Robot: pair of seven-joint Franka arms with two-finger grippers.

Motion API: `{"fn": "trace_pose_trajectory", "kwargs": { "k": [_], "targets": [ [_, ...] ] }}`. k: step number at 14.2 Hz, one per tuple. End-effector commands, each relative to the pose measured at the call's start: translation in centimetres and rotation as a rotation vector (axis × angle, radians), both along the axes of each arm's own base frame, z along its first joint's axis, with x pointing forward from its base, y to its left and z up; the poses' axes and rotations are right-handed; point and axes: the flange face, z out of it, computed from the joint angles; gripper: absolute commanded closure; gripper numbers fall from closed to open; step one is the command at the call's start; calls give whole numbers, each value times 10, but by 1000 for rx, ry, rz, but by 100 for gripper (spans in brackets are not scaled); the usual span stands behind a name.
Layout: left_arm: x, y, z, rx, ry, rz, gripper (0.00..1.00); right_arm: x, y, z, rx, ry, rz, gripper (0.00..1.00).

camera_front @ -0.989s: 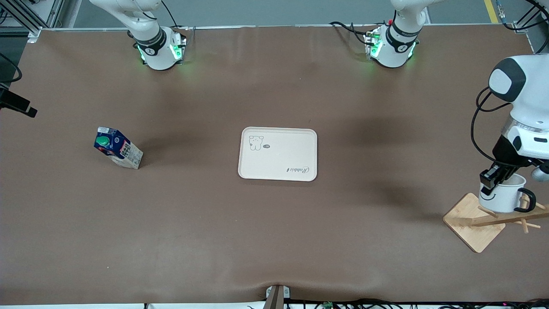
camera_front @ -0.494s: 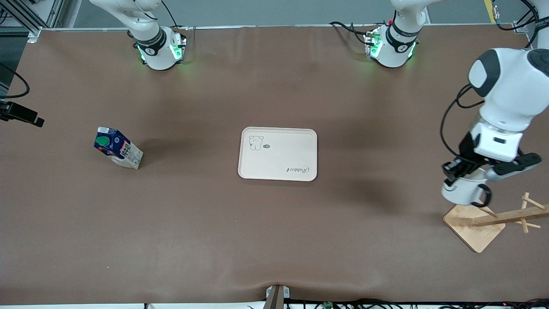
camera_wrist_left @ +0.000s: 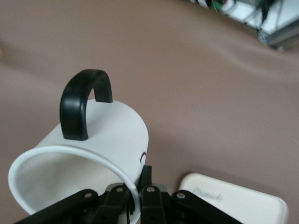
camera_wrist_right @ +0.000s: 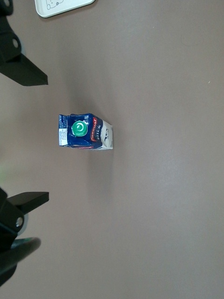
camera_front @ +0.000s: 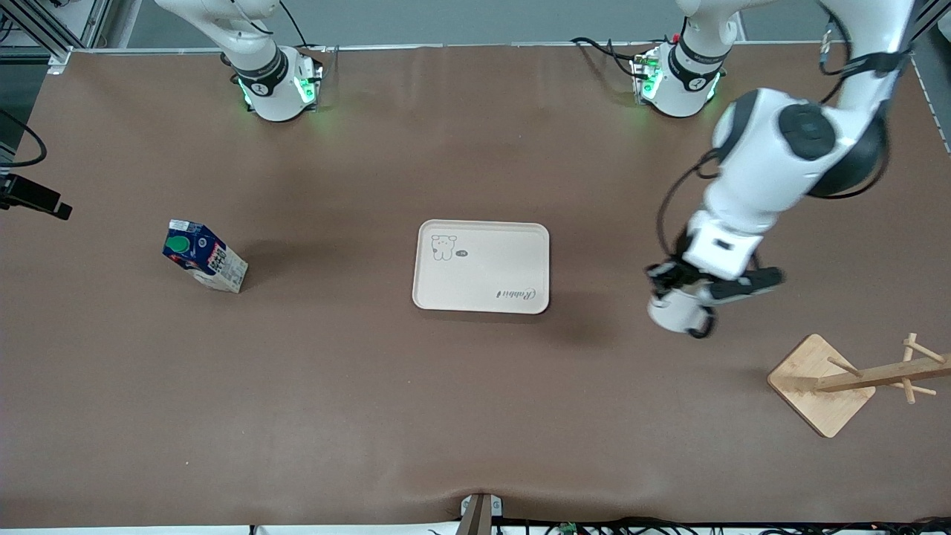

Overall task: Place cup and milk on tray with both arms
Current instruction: 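Lift the mug off the stand and carry it toward the tray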

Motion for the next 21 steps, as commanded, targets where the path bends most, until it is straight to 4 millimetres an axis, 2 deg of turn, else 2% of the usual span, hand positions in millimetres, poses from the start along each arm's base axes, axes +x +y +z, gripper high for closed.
{"fn": "trace_pose_trajectory", "kwargs": {
  "k": [1,5,8,10,11,12,14,15,16,18,19,21],
  "targets": [
    [-6,-51,-21,-36,78,-1,100,8,3,2,7,-15,-4,0],
    [-23,-118,-59,-39,238,6,100,18,6,-6,4,-37,6,0],
    [-38,-153,-85,-35,302,4,100,33,7,-40,7,22,17,0],
    [-47,-174,-102,-31,334,11,100,34,5,-43,6,27,14,0],
    [-55,-186,-112,-25,352,12,100,38,6,-53,7,39,18,0],
    [-61,-193,-122,-17,369,21,100,44,6,-69,6,65,21,0],
    [-73,-205,-144,12,394,18,100,45,2,-73,8,71,13,0],
    [-80,-213,-156,31,405,19,100,47,2,-82,11,85,16,0],
    [-83,-215,-164,53,404,27,100,50,2,-98,20,119,15,0],
    [-88,-218,-177,78,410,24,100,49,0,-102,18,129,59,0],
    [-90,-220,-182,82,416,19,100,47,-7,-108,22,143,54,0],
    [-92,-221,-188,85,425,16,100,47,-10,-141,38,199,48,0]
  ]
}}
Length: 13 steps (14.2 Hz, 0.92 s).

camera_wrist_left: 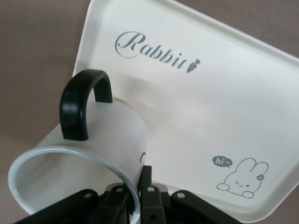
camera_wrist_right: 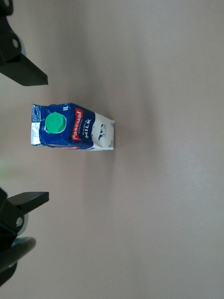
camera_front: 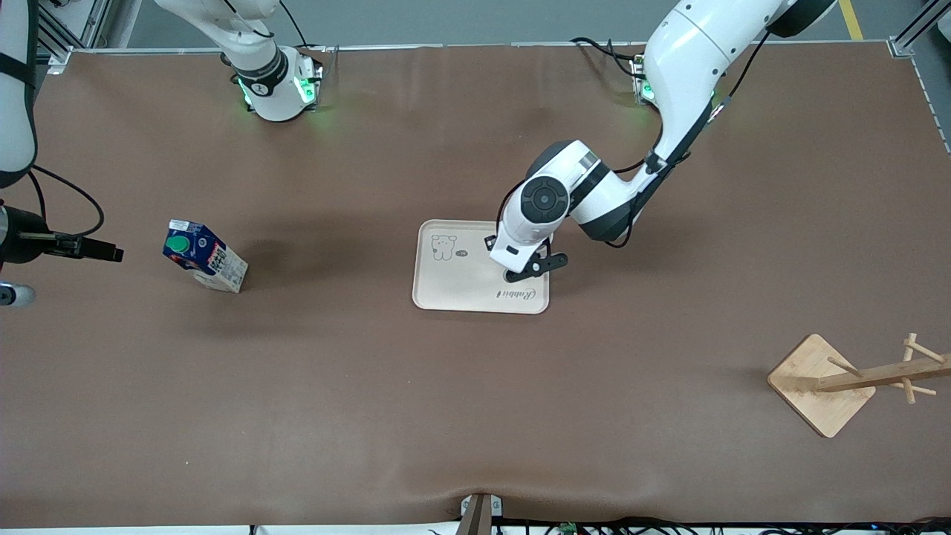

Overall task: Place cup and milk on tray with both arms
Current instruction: 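Lower the mug onto the tray while the right gripper grasps the milk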

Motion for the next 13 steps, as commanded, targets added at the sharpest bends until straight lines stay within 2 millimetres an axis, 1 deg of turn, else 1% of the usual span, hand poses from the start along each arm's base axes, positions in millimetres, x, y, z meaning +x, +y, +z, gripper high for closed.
{"fn": "trace_pose_trajectory", "kwargs": {
  "k": [1,2,3,5,6,7,8,9,11,12,13],
  "targets": [
    [2,-5,-1,22,-2,-1,100,-1,-2,-23,20,44,8,0],
    [3,-6,-1,21,-4,-2,100,-1,2,-21,18,43,7,0],
    [4,-7,-1,19,-2,0,100,-1,2,-25,23,47,4,0],
    [6,-7,-6,17,3,2,100,-2,6,-48,26,32,8,0],
    [6,-8,-7,17,4,3,100,-1,20,-58,22,13,30,0],
    [7,-7,-8,17,7,6,85,-1,33,-62,20,18,50,0],
    [8,-7,-7,16,6,6,43,-6,38,-77,19,43,38,0],
    [9,-6,-7,17,3,6,0,-17,34,-94,21,52,24,0],
    [14,-6,1,21,-26,-3,0,-36,37,-97,18,32,17,0],
    [19,-5,8,20,-35,0,0,-40,40,-97,14,46,1,0],
    [25,-5,21,25,-38,2,0,-45,44,-100,13,64,-1,0]
  ]
}}
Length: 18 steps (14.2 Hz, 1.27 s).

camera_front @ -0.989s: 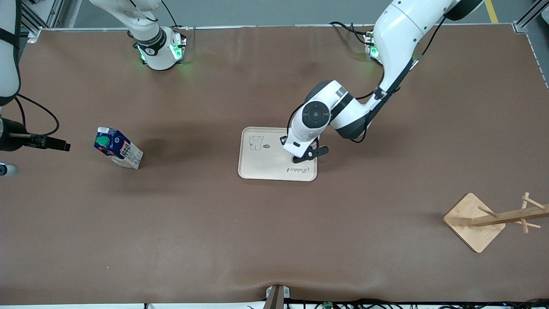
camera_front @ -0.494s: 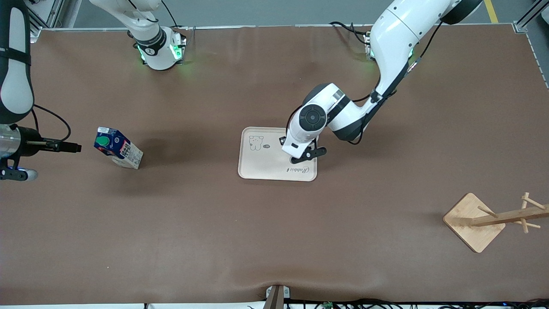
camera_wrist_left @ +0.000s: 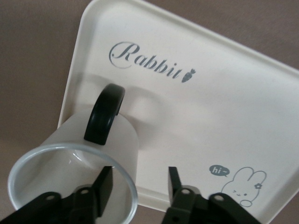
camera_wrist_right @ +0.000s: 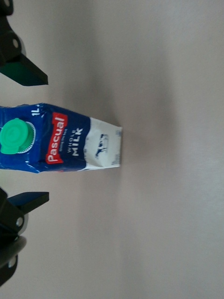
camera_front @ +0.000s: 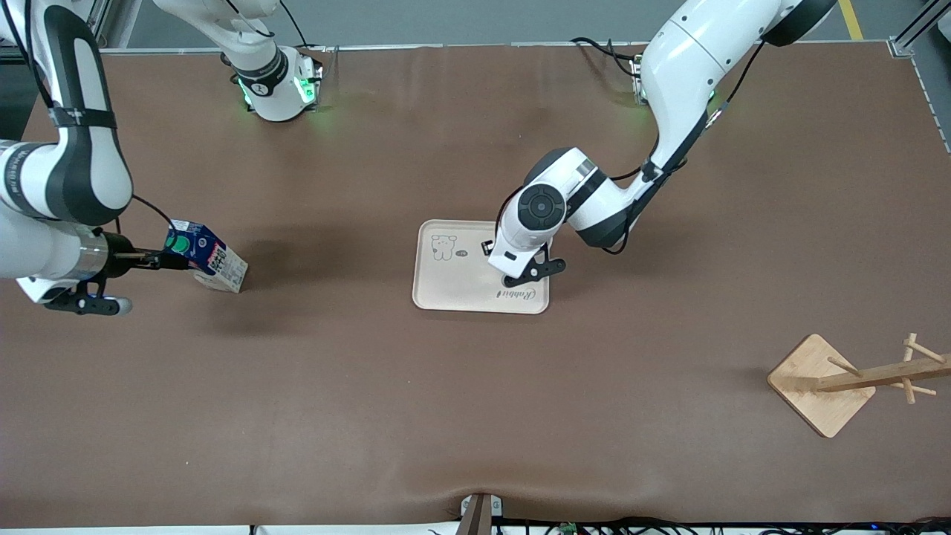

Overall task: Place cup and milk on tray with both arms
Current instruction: 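Lower the mug onto the tray while the right gripper grasps the milk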

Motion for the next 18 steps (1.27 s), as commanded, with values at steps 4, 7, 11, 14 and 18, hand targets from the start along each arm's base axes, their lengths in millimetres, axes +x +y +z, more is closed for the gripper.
{"fn": "trace_pose_trajectory", "kwargs": {
  "k": [4,7,11,14,18],
  "targets": [
    [38,10,83,65,-18,24,0,-38,12,9,-10,5,-21,0],
    [59,50,140,78,-69,70,0,-46,16,2,-15,16,-34,0],
    [90,122,187,82,-106,19,0,-51,16,-10,-17,0,-35,0],
    [109,188,211,92,-106,-46,0,-58,16,-23,-17,3,-37,0],
    [121,250,251,163,-185,-46,0,-63,16,-35,-16,6,-39,75]
  ]
}}
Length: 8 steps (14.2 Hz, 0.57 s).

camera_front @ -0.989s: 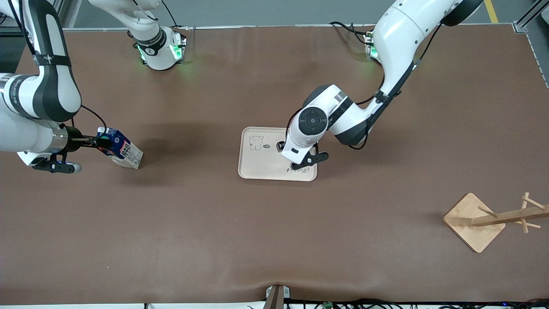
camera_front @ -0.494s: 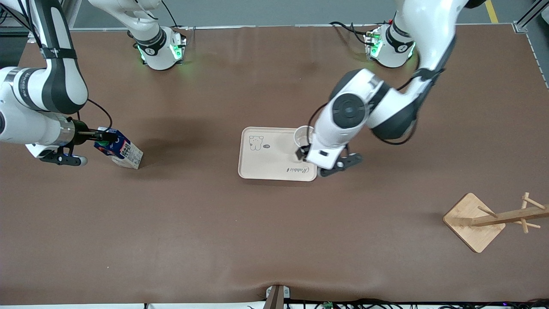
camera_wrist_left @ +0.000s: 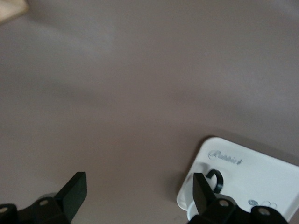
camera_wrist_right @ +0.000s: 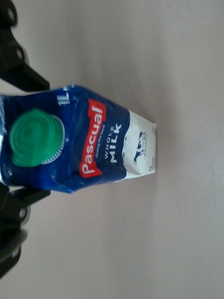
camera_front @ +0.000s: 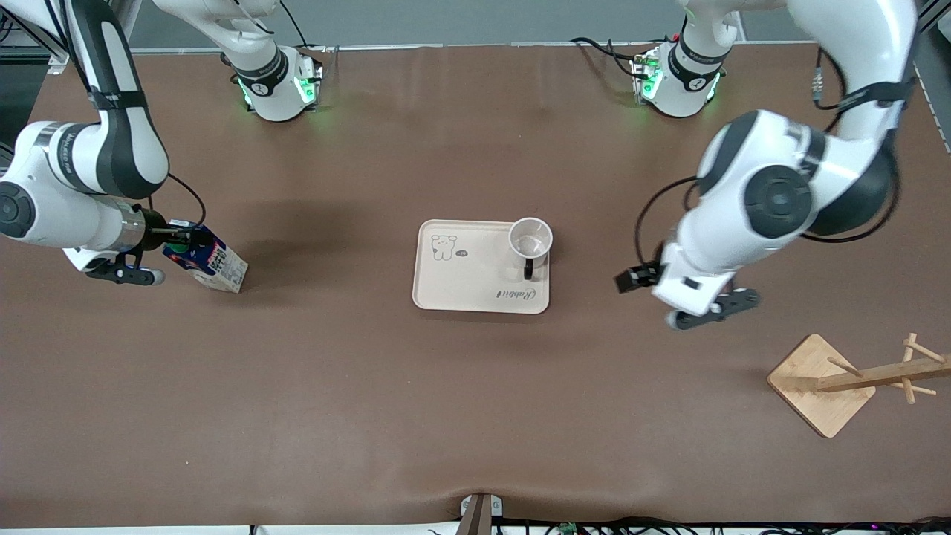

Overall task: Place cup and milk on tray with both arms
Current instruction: 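Lift the milk carton with the right gripper while the left gripper withdraws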

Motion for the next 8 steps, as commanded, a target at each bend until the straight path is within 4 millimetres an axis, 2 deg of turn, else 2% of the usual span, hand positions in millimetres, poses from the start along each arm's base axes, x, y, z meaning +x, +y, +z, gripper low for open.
{"fn": "trace_pose_trajectory", "kwargs": {
  "k": [1,3,4,6,8],
  "targets": [
    [-11,18,34,125,-61,-61,0,-6,0,8,-12,-20,-17,92],
    [-18,25,57,182,-93,-103,0,7,-4,27,-13,-33,-25,95],
    [-20,35,68,187,-96,-113,0,14,-5,43,-11,-25,-25,98],
    [-18,57,91,179,-83,-158,0,22,1,64,3,19,-20,100],
    [-21,66,107,186,-55,-186,0,28,12,83,4,28,0,100]
  ]
}}
